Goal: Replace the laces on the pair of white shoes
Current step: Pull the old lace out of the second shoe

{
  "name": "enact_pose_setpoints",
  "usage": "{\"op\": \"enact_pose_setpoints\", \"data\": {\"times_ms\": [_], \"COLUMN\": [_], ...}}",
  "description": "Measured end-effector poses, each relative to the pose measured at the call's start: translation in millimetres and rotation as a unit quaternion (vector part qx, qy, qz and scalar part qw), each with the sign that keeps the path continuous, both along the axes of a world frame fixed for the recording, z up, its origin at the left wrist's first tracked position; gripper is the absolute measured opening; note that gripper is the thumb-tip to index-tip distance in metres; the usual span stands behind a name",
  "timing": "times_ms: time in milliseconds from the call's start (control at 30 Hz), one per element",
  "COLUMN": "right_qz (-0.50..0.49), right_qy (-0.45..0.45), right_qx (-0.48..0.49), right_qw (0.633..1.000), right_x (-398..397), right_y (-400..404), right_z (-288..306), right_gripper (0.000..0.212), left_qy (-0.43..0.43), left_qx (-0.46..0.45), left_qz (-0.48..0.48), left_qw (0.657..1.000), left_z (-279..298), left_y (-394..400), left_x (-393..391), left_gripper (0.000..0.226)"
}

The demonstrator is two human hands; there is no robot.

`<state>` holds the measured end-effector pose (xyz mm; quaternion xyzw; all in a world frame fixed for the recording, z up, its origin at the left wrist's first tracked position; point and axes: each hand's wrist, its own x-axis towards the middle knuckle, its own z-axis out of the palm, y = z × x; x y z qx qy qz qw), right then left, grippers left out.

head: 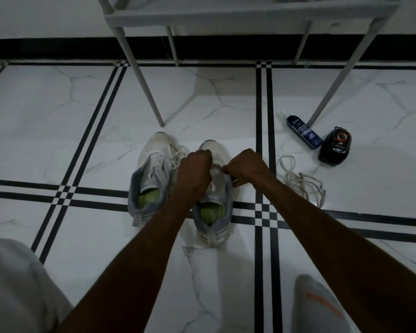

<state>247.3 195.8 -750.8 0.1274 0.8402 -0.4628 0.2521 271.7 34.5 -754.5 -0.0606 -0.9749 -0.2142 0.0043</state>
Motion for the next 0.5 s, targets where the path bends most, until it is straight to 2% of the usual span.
{"op": "enact_pose_setpoints", "data": {"times_ms": [33,100,133,267,300,367,433,500], "right_qz": [-0.001,0.003,0.004,0.006,0.006,0.0,-0.001,0.001], "right_qy": [0.003,-0.006,-0.011,0.007,0.005,-0.004,-0.001,-0.009], "right_qx": [-0.001,-0.005,-0.009,0.007,0.007,0.002,0.0,-0.005], "right_qw": [1.0,1.0,1.0,1.0,1.0,1.0,1.0,1.0], "right_x": [0,2,3,1,0,0,0,1], "right_y": [0,0,0,-4,-3,-3,-4,-6], "right_z": [0,3,4,4,2,4,7,10], "right_gripper": [0.037,0.031,0.029,0.045,0.044,0.039,0.038,0.034], "left_qy": [0.007,0.026,0.036,0.072,0.06,0.021,0.024,-0.014], "left_qx": [0.076,0.247,0.277,0.275,0.261,0.166,0.076,0.048], "left_qz": [0.051,0.198,0.231,0.208,0.203,0.166,0.069,-0.01], "left_qw": [0.996,0.948,0.932,0.936,0.942,0.972,0.994,0.999], "left_z": [4,10,17,28,27,21,14,11], "left_y": [-5,-19,-23,-23,-22,-18,-15,-8], "left_x": [-1,-9,-11,-3,-2,1,2,0], "left_gripper": [0.014,0.009,0.007,0.013,0.022,0.056,0.079,0.068]}}
